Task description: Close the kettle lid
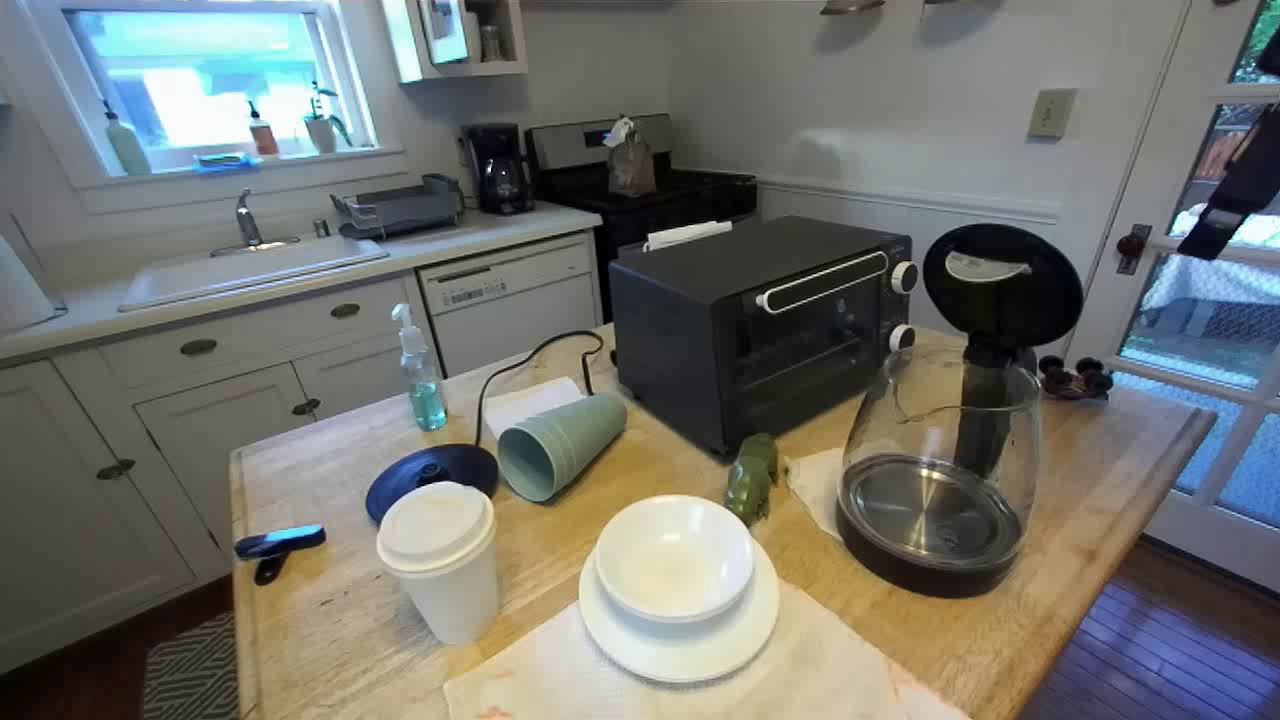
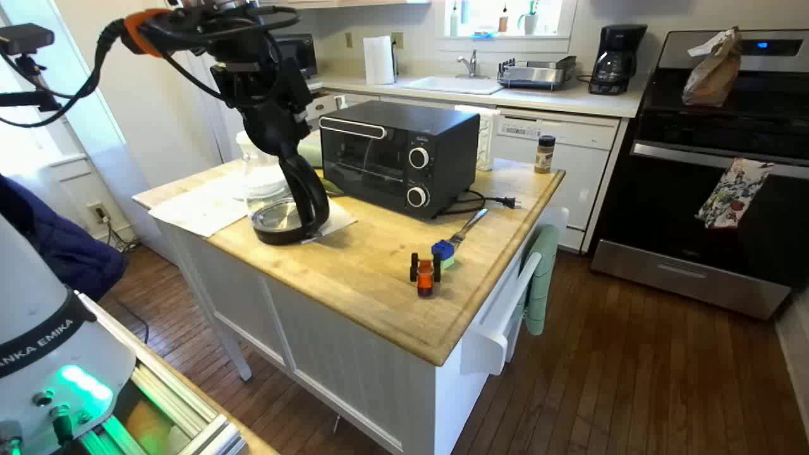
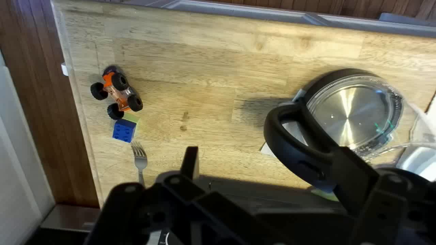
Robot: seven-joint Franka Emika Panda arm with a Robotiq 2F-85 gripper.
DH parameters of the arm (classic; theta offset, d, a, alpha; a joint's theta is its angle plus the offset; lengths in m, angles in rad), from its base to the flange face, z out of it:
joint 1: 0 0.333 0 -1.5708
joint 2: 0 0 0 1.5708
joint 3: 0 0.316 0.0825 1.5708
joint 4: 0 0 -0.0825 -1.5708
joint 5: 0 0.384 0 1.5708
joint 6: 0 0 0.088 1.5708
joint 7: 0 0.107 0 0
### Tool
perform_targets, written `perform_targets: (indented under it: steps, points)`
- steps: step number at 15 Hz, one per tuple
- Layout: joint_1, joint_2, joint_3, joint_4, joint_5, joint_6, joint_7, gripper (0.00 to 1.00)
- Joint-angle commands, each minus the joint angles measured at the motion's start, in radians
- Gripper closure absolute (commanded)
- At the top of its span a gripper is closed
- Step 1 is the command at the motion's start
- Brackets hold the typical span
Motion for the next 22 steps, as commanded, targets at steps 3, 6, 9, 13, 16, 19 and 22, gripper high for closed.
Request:
perform_targets:
  steps: [3, 6, 9, 13, 16, 19, 22]
  points:
    - [-0.003, 0.0, 0.004, 0.002, 0.004, -0.003, -0.002, 0.0]
    - [-0.003, 0.0, 0.004, 0.002, 0.004, -0.003, -0.002, 0.0]
    - [-0.041, 0.04, 0.021, 0.045, 0.029, -0.017, 0.112, 0.0]
    - [-0.048, 0.12, 0.031, 0.129, 0.088, -0.092, 0.254, 0.0]
    - [-0.039, 0.195, 0.046, 0.197, 0.157, -0.151, 0.359, 0.0]
    - [-0.026, 0.272, 0.057, 0.275, 0.254, -0.227, 0.443, 0.0]
    - [-0.024, 0.335, 0.077, 0.335, 0.343, -0.282, 0.545, 0.0]
